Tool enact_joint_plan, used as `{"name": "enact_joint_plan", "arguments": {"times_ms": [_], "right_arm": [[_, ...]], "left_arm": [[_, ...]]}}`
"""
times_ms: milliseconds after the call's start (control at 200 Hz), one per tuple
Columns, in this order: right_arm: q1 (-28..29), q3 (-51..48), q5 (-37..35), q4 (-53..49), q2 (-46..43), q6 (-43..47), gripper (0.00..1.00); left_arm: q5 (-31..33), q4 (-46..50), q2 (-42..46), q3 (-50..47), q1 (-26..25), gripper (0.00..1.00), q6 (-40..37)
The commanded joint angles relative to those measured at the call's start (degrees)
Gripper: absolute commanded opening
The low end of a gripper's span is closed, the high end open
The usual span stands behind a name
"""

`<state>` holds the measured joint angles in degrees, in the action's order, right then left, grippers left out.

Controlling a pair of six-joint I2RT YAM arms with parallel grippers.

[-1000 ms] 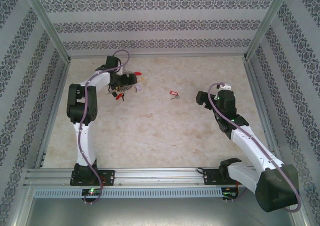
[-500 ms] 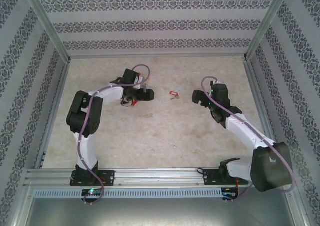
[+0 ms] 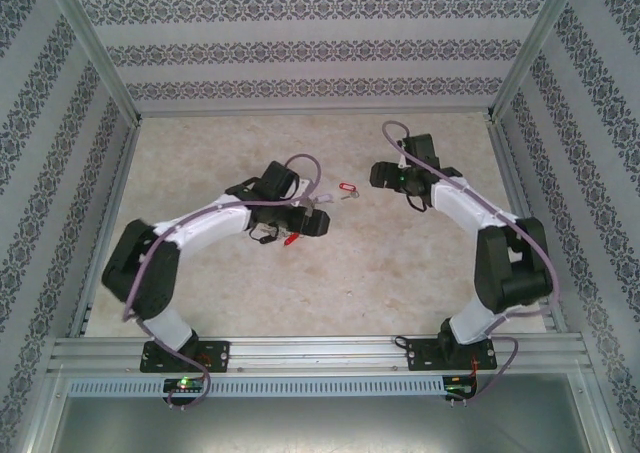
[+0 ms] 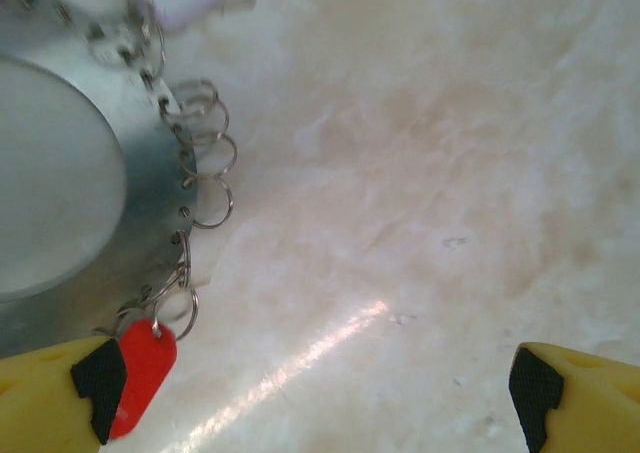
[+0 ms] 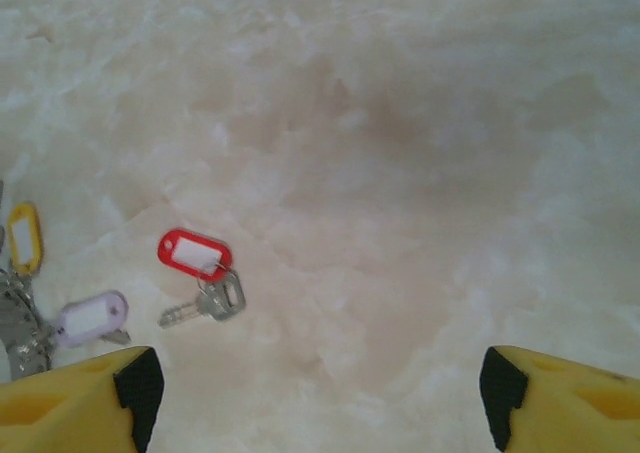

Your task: Put the keys on the keyring

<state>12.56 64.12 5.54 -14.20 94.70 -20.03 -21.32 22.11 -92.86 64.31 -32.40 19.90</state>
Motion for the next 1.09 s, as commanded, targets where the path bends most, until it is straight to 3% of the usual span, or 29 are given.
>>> {"name": "enact_joint_plan", "arguments": {"times_ms": [0,210,300,360,530,610,714,844,944,1089], "right_arm": [[2.29,5.2,6.53,-4.76,4.94,1.41,0.71],[10.15,8.17,12.08,-5.87,8.88,2.57,0.48],[12.82,6.41,13.64,-4.27,8.38,3.81,0.4],[14.61,4.61,14.26,-2.58,7.81,4.59,0.38],[20.99,2.85,12.66,-1.95,8.88,7.23,0.38],[22.41,3.2,12.71,-2.02,10.66,4.3,0.35],[22.86,2.03,15.82,1.44,12.3,-0.22,0.34],[22.86,0.86,14.76,4.48,13.48,-5.04,0.33],[22.83,0.68,15.11,6.15,14.51,-6.0,0.43],[22.42,0.91,14.27,8.23,16.67,-6.84,0.42]], "left_arm": [[4.34,7.16,8.28,3.17,0.31,0.99,-1.36],[15.26,21.67,10.81,12.63,2.82,0.99,-4.66],[19.43,23.08,9.72,13.47,5.08,0.99,-4.87],[18.77,22.14,9.45,12.48,7.22,0.99,-3.41],[12.49,17.4,8.69,7.61,12.81,0.99,0.51],[12.94,17.48,8.46,6.65,13.79,0.99,0.85],[13.91,17.58,8.57,6.45,13.94,0.99,0.1],[14.31,17.33,9.03,6.38,14.0,0.99,0.12],[14.08,16.89,8.99,6.04,14.03,0.99,-0.16],[14.24,17.89,8.46,6.99,13.95,0.99,-0.74]]}}
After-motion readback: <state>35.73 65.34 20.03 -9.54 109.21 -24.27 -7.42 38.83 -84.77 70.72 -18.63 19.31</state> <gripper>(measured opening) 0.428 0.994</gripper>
